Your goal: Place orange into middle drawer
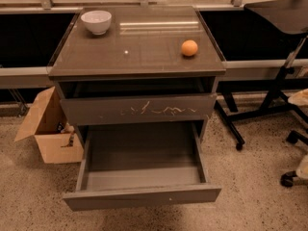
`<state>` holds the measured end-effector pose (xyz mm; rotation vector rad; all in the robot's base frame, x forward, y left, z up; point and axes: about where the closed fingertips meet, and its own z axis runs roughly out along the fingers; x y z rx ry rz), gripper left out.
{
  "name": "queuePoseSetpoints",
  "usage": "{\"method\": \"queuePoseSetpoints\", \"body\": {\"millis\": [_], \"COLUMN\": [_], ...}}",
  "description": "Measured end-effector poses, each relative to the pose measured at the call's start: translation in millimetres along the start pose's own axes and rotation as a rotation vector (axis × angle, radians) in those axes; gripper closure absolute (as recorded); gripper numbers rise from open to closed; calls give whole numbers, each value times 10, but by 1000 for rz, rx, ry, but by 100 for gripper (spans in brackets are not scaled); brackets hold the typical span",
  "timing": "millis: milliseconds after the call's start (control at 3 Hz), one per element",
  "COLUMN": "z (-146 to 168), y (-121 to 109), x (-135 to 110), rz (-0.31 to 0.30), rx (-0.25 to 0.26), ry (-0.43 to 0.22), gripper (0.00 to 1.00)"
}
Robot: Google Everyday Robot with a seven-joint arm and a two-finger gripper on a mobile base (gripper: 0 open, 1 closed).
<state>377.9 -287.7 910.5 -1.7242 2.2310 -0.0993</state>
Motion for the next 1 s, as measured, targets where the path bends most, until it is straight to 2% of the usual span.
{"method": "queuePoseSetpoints", "body": {"millis": [333, 667, 1000], "z": [238, 493, 541], "y": [362, 748, 821], "x": [644, 1333, 1464], "rz": [0, 0, 0], "rx": [0, 0, 0], "ry": [0, 0, 0], "gripper": [0, 0, 0]}}
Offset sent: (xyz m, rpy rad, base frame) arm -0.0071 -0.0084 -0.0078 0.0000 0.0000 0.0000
